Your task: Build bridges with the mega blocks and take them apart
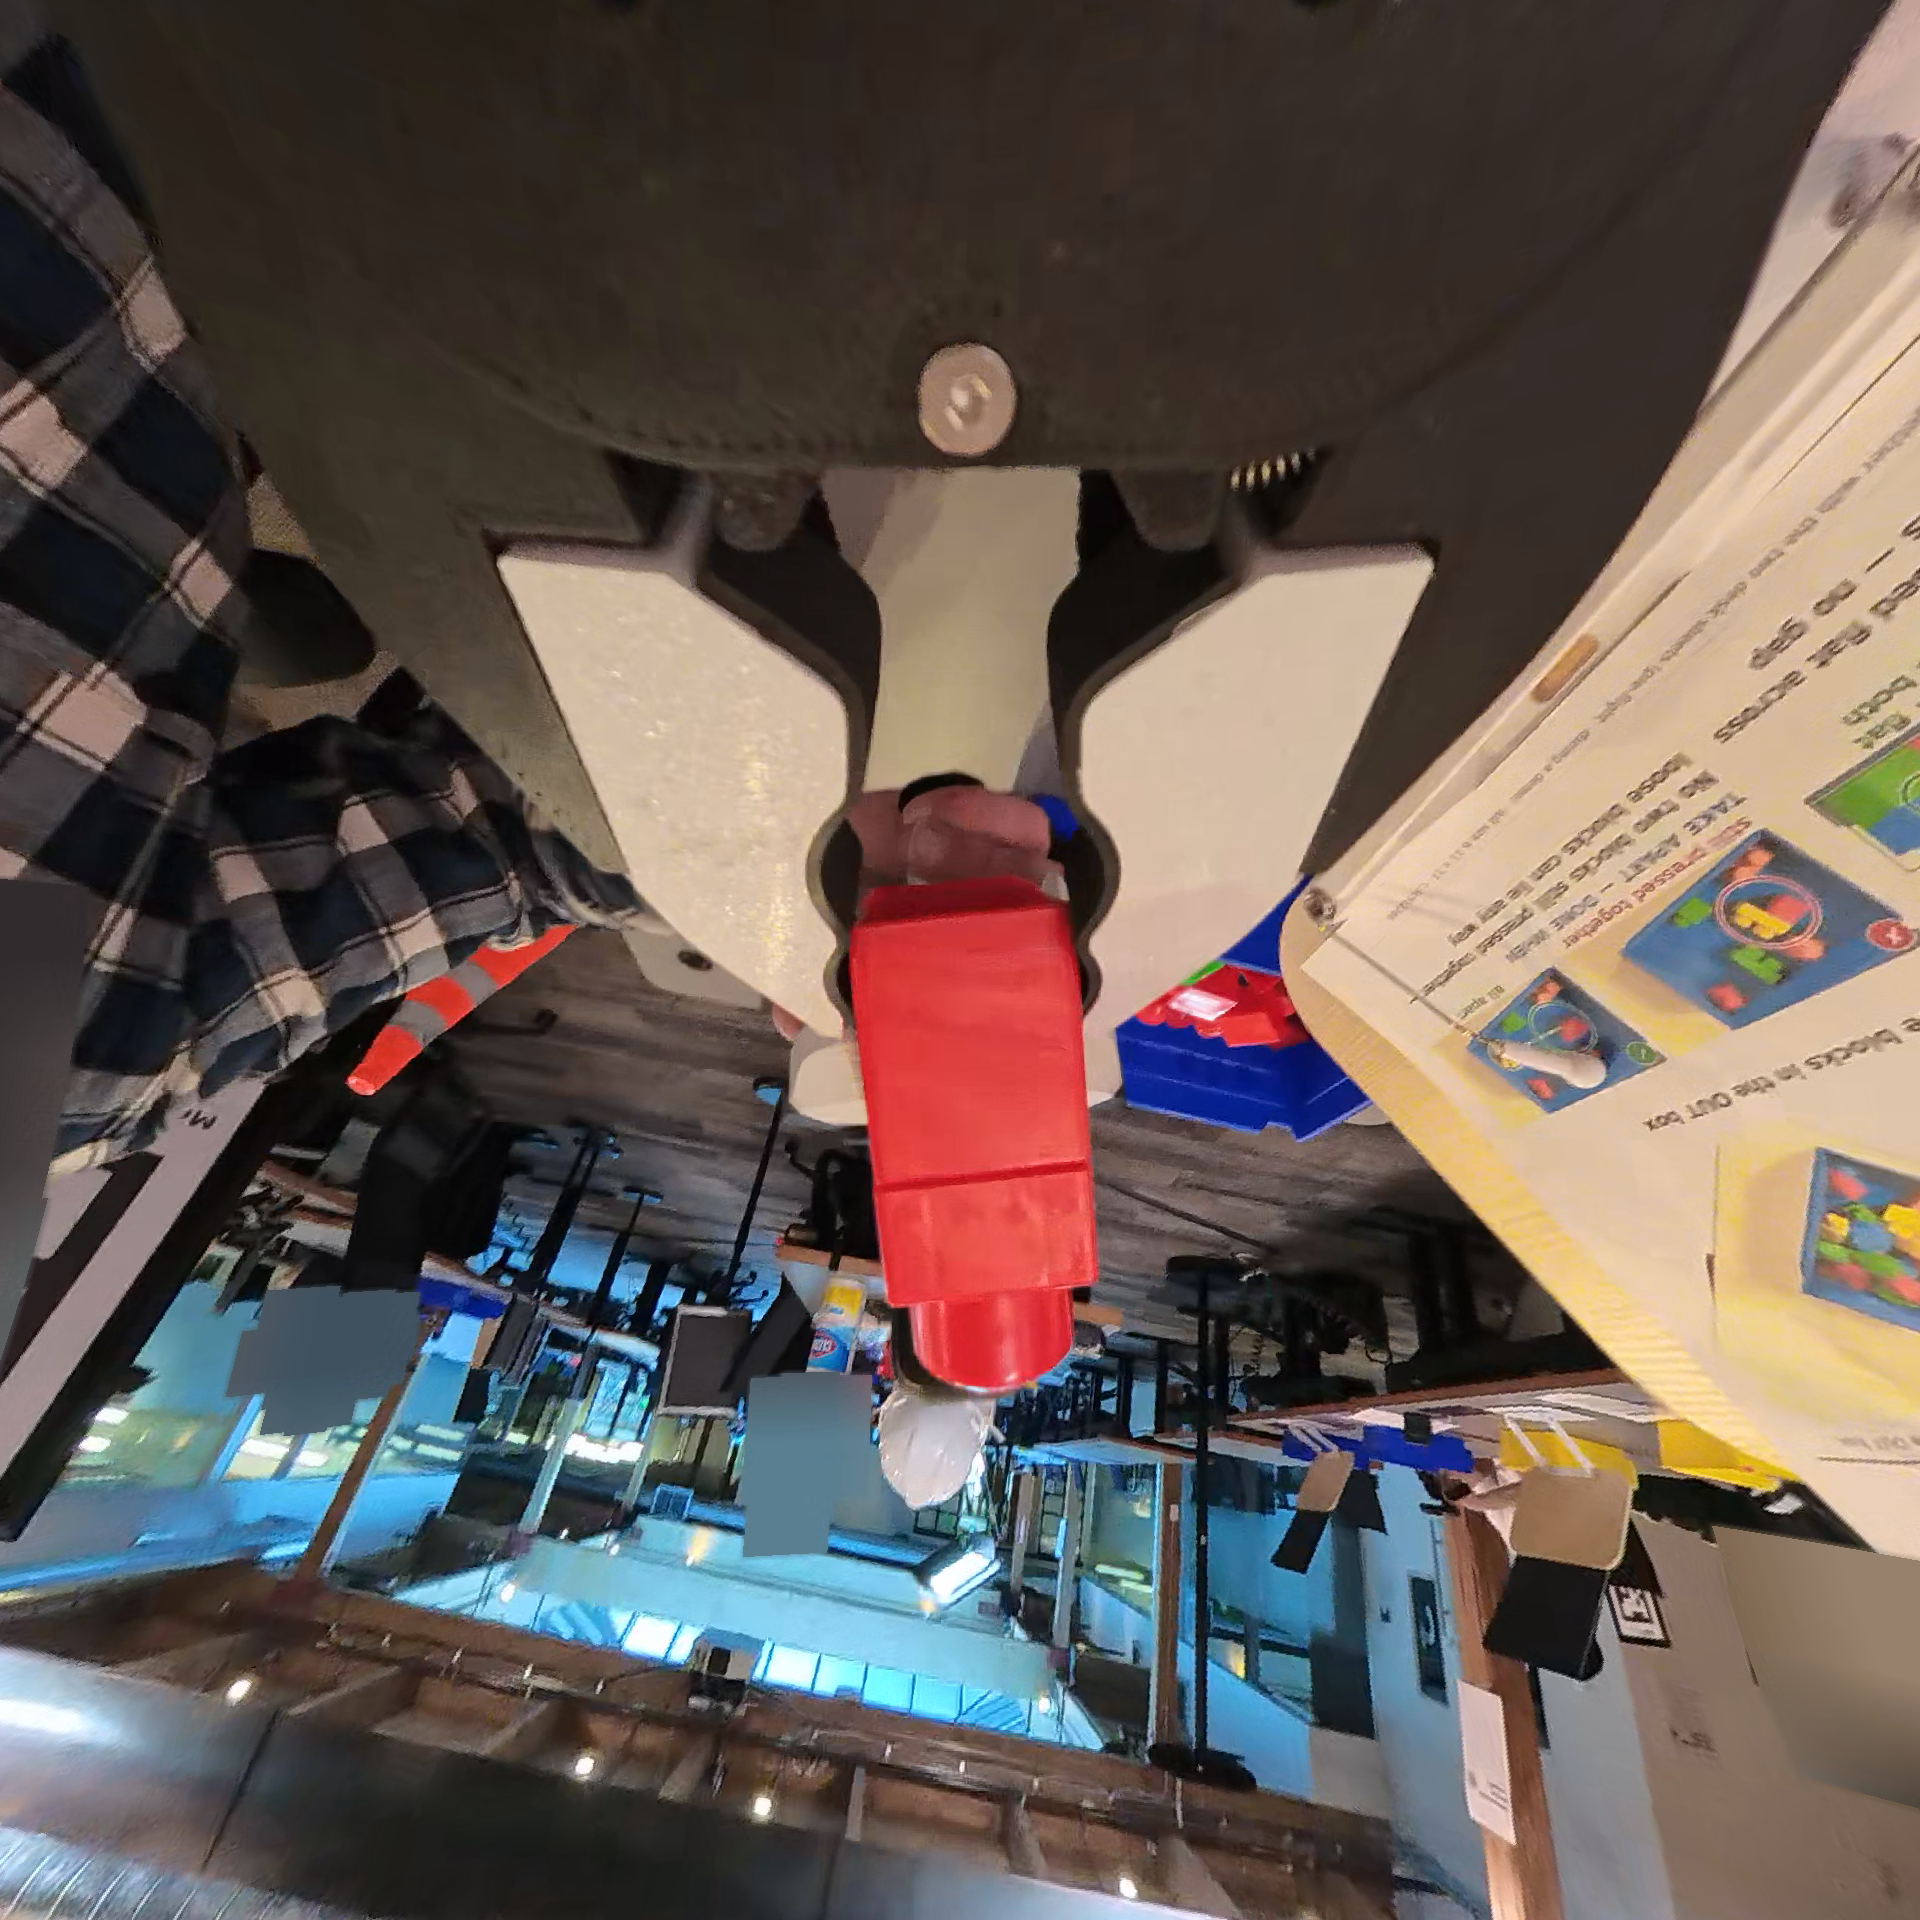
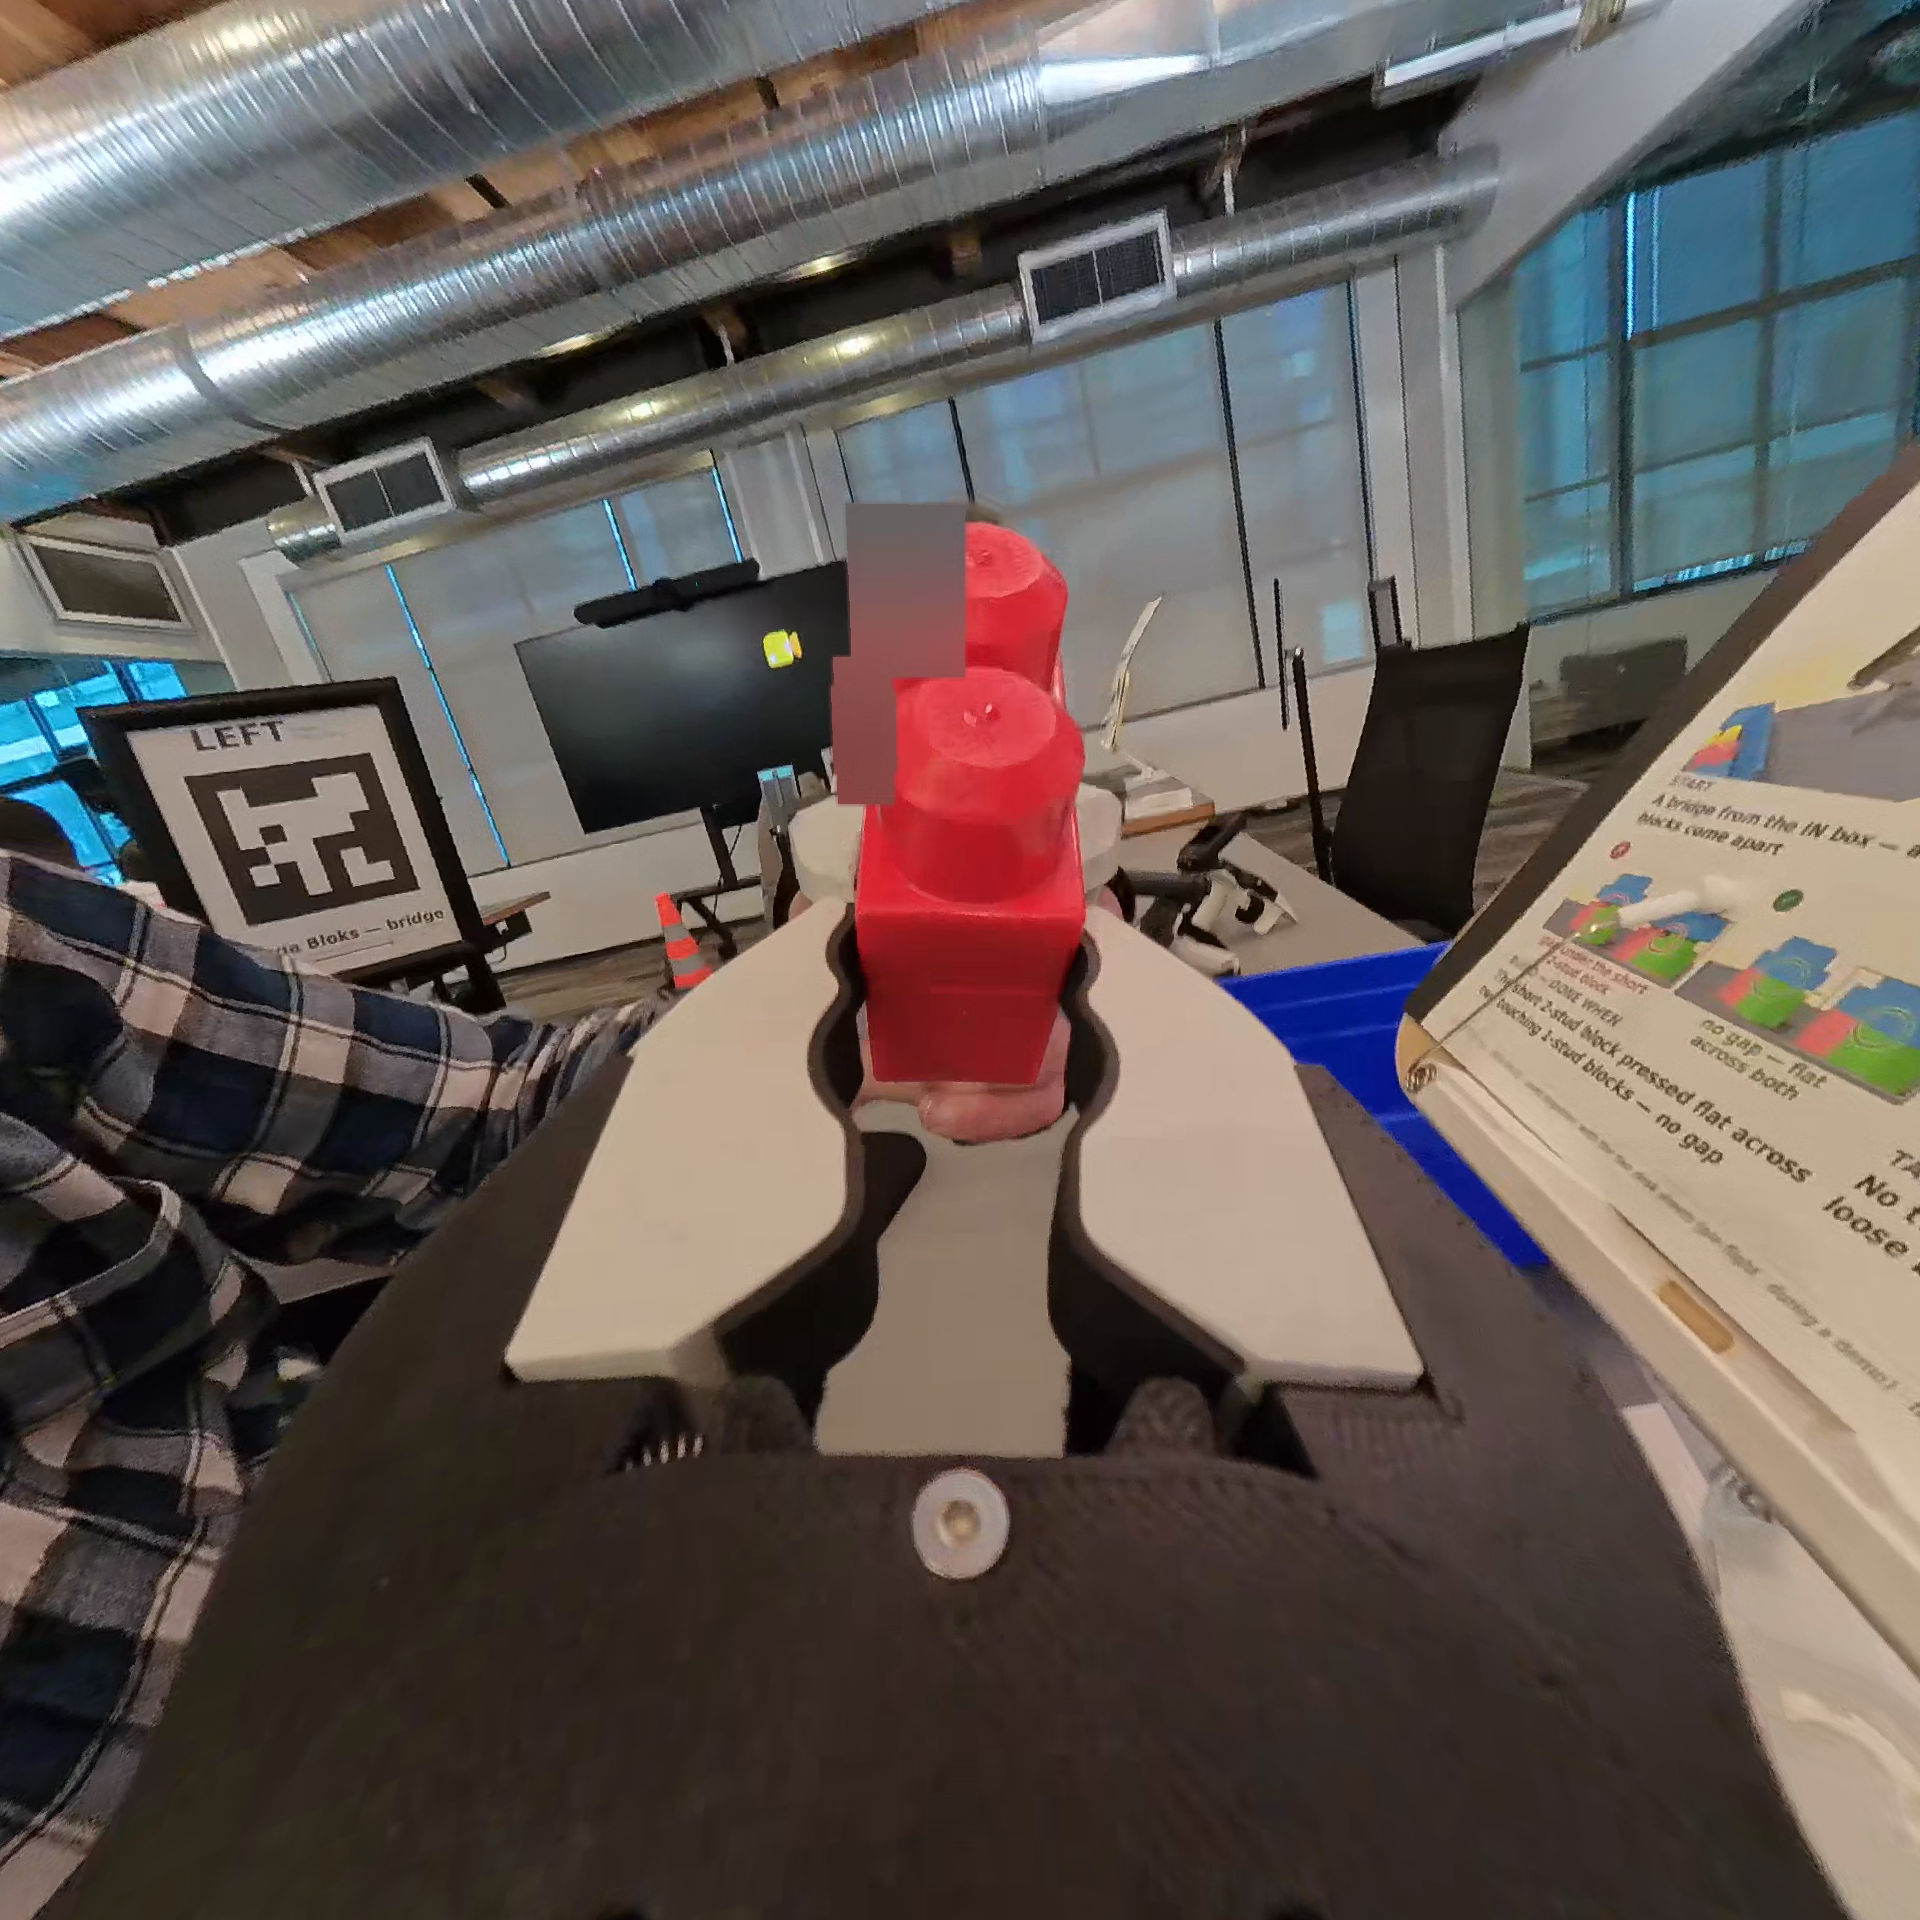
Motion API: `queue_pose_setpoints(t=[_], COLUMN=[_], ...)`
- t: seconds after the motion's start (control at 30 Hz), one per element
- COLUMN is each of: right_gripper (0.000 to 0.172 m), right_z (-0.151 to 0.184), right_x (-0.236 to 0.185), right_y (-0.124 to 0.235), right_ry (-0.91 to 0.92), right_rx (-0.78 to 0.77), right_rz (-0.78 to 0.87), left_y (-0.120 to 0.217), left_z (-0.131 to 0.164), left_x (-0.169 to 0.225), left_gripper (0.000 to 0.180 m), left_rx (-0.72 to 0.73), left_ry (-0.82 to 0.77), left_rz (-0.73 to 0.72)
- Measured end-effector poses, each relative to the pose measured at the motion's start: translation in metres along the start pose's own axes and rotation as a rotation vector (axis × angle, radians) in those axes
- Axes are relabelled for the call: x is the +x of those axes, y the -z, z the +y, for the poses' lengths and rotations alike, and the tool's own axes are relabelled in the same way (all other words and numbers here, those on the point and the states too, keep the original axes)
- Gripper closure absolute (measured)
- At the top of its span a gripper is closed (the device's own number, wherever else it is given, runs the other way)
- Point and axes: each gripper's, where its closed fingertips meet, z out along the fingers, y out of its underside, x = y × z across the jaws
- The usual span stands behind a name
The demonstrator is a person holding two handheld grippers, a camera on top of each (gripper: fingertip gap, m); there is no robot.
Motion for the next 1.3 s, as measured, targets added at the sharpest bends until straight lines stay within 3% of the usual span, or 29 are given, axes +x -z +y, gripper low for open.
queue_pose_setpoints(t=[0.13, 0.23, 0.33, 0.43, 0.47, 0.53, 0.67, 0.77, 0.87, 0.97, 1.07, 1.3], right_gripper=[0.121, 0.134, 0.136, 0.135, 0.135, 0.135, 0.135, 0.136, 0.136, 0.136, 0.136, 0.136], right_z=[-0.003, 0.008, 0.016, 0.010, 0.003, -0.013, -0.027, -0.024, -0.017, -0.012, -0.009, -0.007], right_x=[0.001, -0.008, -0.006, -0.004, -0.003, 0.002, 0.006, 0.003, 0.000, -0.005, -0.006, -0.011], right_y=[0.007, 0.007, 0.008, 0.008, 0.009, 0.017, 0.024, 0.019, 0.012, 0.006, 0.002, -0.001], right_ry=[-0.046, -0.034, -0.039, -0.064, -0.091, -0.169, -0.338, -0.396, -0.427, -0.463, -0.485, -0.491], right_rx=[-0.044, -0.181, -0.251, -0.215, -0.167, -0.065, 0.053, 0.070, 0.061, 0.058, 0.063, 0.047], right_rz=[-0.030, -0.073, -0.055, -0.029, -0.031, -0.029, -0.082, -0.130, -0.158, -0.195, -0.210, -0.242], left_y=[0.001, 0.001, 0.001, 0.001, 0.001, 0.006, 0.013, 0.003, -0.006, -0.011, -0.012, -0.011], left_z=[0.021, 0.031, 0.036, 0.034, 0.029, 0.018, -0.002, 0.002, 0.002, 0.000, -0.002, 0.001], left_x=[0.003, 0.006, 0.007, 0.004, 0.001, -0.014, -0.020, -0.019, -0.013, -0.005, 0.002, 0.007], left_gripper=[0.145, 0.145, 0.145, 0.143, 0.135, 0.097, 0.077, 0.061, 0.063, 0.075, 0.099, 0.097], left_rx=[-0.158, -0.257, -0.326, -0.331, -0.316, -0.288, -0.236, -0.309, -0.304, -0.274, -0.233, -0.195], left_ry=[-0.021, -0.020, 0.008, -0.003, -0.032, -0.179, -0.674, -0.909, -1.090, -1.166, -1.191, -1.139], left_rz=[0.015, 0.030, 0.056, 0.055, 0.027, -0.130, -0.419, -0.536, -0.575, -0.566, -0.534, -0.476])
